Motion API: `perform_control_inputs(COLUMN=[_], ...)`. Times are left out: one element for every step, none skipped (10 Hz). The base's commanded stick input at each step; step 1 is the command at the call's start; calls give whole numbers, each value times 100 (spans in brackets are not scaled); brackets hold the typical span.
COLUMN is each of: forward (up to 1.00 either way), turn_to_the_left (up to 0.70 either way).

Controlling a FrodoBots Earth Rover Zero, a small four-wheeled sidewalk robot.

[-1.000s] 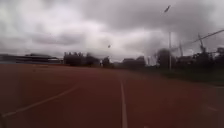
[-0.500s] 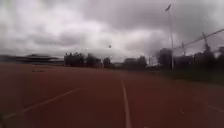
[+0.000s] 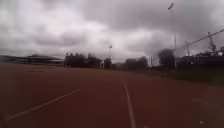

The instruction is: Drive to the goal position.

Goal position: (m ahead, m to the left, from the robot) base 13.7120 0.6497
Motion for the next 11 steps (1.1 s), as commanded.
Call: perform_control_inputs(forward=[70, 70, 70, 70, 70, 70, 70, 70, 70, 70, 70], turn_to_the_left=[0, 0, 0, 0, 0, 0, 0, 0, 0, 0, 0])
